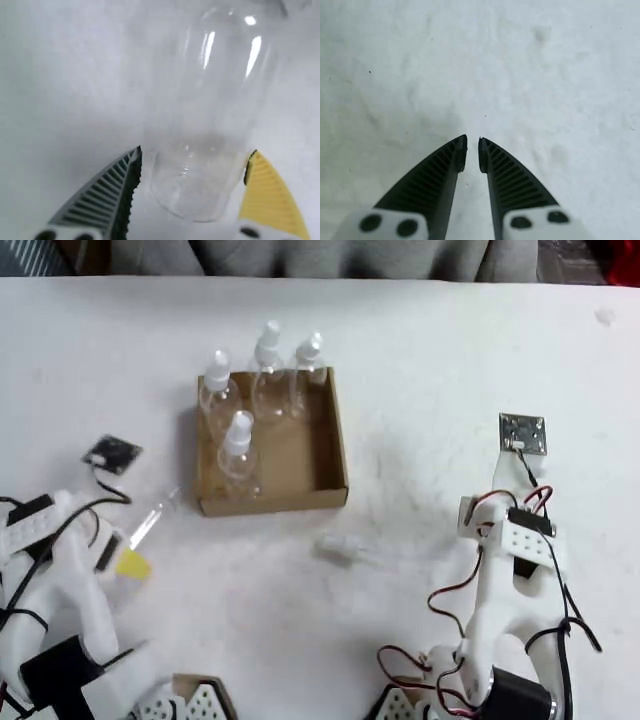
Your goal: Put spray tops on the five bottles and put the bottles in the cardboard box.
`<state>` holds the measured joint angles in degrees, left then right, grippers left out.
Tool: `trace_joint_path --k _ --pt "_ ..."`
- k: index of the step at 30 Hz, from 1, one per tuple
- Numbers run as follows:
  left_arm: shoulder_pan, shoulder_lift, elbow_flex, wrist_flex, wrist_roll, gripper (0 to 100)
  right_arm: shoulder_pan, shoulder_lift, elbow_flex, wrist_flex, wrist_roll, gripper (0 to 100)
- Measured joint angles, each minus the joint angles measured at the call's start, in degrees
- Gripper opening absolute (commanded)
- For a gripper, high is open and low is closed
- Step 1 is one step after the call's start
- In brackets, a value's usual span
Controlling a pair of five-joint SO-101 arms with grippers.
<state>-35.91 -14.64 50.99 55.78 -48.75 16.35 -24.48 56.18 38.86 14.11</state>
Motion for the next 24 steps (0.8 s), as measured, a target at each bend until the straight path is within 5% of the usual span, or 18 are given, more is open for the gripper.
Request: trace_joint_path --k 13,24 --pt "-1.8 0.1 -13.5 15.0 6.3 41 0.0 0.0 0.0 0.0 1.4 1.7" --pt "12.0 0.8 -17.9 14.9 10.7 34 0.0 0.0 0.0 0.0 1.5 1.7"
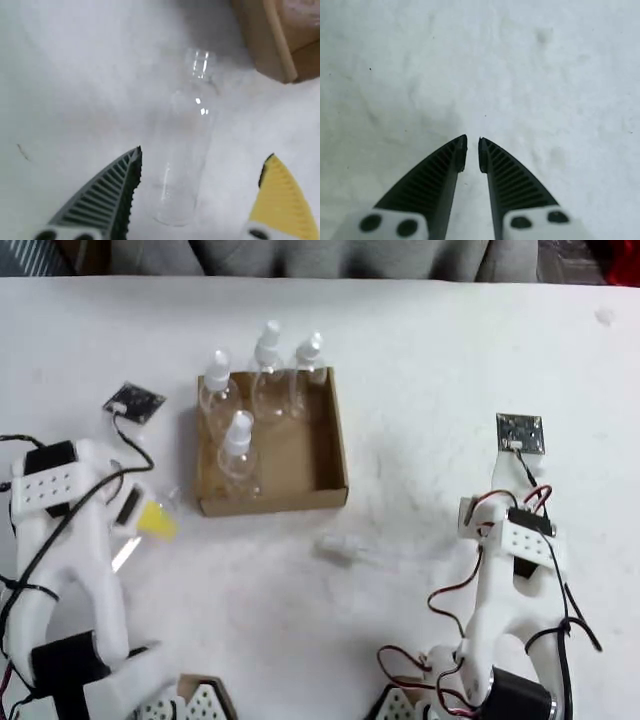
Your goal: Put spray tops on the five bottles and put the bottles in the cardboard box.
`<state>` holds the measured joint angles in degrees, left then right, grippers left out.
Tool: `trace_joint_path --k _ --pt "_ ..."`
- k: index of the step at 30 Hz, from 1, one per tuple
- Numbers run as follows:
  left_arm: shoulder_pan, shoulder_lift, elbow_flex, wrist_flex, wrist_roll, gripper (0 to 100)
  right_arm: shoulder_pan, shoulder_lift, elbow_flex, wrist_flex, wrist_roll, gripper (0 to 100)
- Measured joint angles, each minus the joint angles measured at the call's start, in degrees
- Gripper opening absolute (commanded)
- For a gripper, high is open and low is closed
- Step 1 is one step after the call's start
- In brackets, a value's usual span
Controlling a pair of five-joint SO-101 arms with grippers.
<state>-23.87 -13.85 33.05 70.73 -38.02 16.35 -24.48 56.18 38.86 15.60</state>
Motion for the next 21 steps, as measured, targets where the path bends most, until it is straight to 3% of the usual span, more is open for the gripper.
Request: trace_joint_path --k 8,21 --pt "2.2 0.0 4.3 -7.6 1.4 34 0.0 0.0 0.0 0.0 0.4 1.7" --pt "2.5 2.7 8.4 -17.1 -3.3 34 0.0 0.0 0.0 0.0 0.4 1.7"
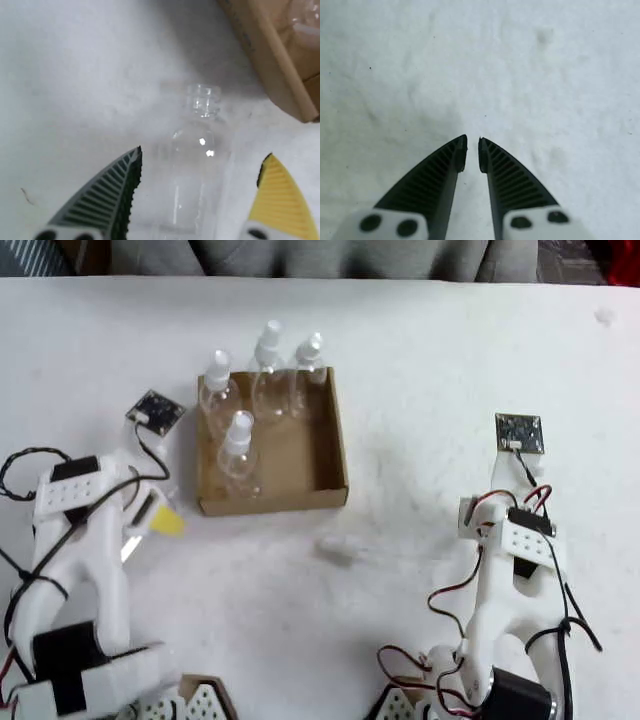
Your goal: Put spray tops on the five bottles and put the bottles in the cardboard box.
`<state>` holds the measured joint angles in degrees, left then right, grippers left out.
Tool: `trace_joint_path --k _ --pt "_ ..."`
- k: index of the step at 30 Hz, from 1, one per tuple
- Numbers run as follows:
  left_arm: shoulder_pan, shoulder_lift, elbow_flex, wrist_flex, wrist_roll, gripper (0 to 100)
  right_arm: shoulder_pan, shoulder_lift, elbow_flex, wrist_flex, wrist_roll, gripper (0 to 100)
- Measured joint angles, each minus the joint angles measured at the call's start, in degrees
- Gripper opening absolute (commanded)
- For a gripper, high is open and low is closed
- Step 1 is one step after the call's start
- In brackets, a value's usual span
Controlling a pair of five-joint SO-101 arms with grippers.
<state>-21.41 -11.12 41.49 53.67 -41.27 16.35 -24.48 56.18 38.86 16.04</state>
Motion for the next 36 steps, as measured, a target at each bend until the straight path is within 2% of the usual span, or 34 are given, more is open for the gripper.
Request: trace_joint_path --k 7,15,23,29,34,36 --pt "-0.1 10.5 -2.5 -1.2 -0.3 33 0.0 0.0 0.0 0.0 0.0 1.7" --pt "0.0 11.4 -3.2 -2.7 -0.6 7 0.0 0.0 0.0 0.0 0.0 1.7" --pt "0.0 11.4 -3.3 0.3 -0.4 2 0.0 0.0 0.0 0.0 0.0 1.7" --pt "0.1 10.7 -6.6 8.3 12.2 2 0.0 0.0 0.0 0.0 0.0 1.7" --pt "4.3 4.9 -6.9 13.5 20.3 3 -0.2 0.0 0.0 0.0 0.0 1.7" --pt "5.6 2.2 -6.6 13.5 24.0 3 -0.7 0.0 -0.3 0.0 2.4 1.7"
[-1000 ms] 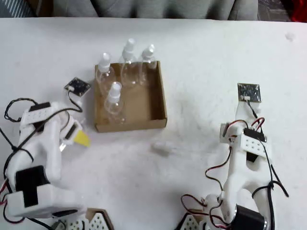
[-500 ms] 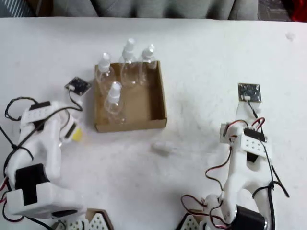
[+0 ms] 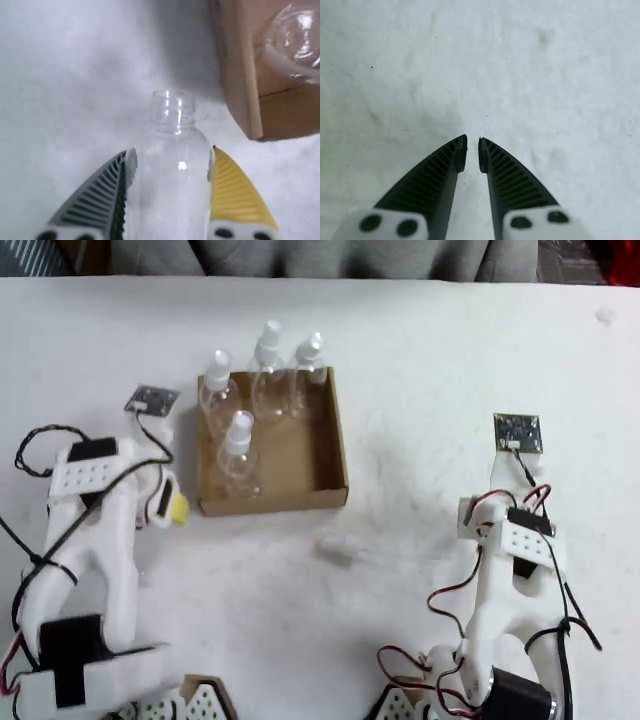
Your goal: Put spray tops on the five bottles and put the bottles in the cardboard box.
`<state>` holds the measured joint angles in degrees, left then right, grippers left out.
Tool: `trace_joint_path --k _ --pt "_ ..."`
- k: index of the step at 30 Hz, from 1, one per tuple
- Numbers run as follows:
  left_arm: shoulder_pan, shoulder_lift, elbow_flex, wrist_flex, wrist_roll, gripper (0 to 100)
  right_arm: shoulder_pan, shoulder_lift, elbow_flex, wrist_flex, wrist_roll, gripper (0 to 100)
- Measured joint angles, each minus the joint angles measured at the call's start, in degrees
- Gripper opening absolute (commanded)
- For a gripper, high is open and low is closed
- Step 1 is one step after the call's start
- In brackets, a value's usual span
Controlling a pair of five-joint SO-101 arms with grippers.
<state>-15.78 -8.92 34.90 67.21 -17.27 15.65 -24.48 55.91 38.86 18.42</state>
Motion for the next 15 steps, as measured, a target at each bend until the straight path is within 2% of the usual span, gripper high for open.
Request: trace_joint_path --k 5,11,15 --pt "0.7 -2.5 4.7 -4.3 6.5 3 -4.1 -0.2 -4.3 2.9 8.7 1.9" --pt "-1.4 -2.5 6.5 -9.1 7.8 3 -13.1 -2.1 -13.3 18.2 20.4 2.4" --pt "-1.6 -2.5 6.5 -10.0 7.8 3 -22.5 -2.2 -16.9 27.6 22.2 12.2"
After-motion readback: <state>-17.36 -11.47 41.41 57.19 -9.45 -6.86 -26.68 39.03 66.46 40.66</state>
